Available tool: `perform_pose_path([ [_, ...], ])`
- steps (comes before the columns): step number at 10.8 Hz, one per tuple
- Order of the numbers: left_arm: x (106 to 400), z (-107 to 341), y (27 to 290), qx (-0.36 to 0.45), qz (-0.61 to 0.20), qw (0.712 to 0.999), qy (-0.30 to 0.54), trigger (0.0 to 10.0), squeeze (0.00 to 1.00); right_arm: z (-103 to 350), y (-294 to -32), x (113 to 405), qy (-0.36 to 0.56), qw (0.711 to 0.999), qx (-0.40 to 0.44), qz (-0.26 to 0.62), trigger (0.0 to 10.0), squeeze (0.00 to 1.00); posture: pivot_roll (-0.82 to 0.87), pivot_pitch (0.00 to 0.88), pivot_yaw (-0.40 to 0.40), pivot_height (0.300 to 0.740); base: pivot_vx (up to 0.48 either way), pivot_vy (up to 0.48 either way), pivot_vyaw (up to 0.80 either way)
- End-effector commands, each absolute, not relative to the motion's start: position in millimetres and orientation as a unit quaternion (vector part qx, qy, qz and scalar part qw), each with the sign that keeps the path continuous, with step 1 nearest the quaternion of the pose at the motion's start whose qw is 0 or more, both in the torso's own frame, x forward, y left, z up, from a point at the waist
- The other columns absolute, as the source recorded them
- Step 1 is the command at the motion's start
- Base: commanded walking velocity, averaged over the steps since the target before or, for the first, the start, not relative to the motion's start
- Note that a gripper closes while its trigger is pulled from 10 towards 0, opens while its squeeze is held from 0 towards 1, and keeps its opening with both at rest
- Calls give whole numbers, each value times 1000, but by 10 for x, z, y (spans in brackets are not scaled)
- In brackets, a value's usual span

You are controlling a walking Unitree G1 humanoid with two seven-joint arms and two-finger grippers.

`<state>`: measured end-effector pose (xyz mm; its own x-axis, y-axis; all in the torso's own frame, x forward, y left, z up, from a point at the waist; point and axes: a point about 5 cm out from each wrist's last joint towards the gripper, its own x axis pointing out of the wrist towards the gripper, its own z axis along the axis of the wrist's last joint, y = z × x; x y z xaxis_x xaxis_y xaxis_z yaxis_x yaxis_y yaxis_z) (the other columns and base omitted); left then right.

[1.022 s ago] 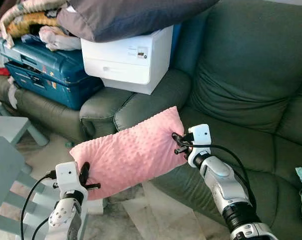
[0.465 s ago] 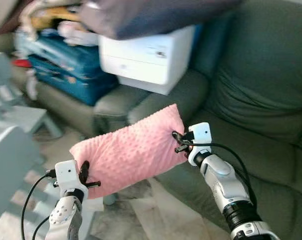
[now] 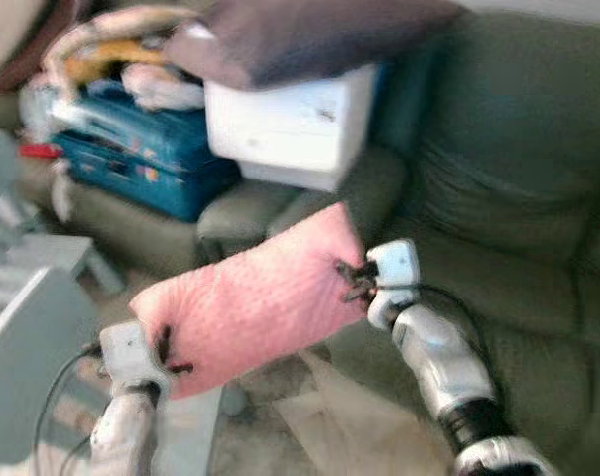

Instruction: Move the pillow to the sofa

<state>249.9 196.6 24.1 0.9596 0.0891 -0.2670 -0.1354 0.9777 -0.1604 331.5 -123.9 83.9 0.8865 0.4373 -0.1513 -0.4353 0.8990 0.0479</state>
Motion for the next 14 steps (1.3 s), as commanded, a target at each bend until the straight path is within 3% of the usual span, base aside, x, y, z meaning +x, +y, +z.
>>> perform_pose_path([
  [1,2508,284,2040,-77,62,987,124,10000,0,932,-1184,3355,61,972,12,227,10000,0,-194,38,44,740,0,480,0],
  [6,2512,329,1943,-74,28,991,107,10000,0,919,-1187,3362,68,972,9,224,10000,0,-194,39,45,740,0,96,0],
  [10,2537,336,1886,-88,25,989,113,10000,0,915,-1187,3366,71,973,9,221,10000,0,-195,42,47,740,0,0,-775],
  [14,2534,361,1857,-81,10,991,107,10000,0,914,-1181,3361,69,972,10,224,10000,0,-195,43,47,740,0,0,0],
])
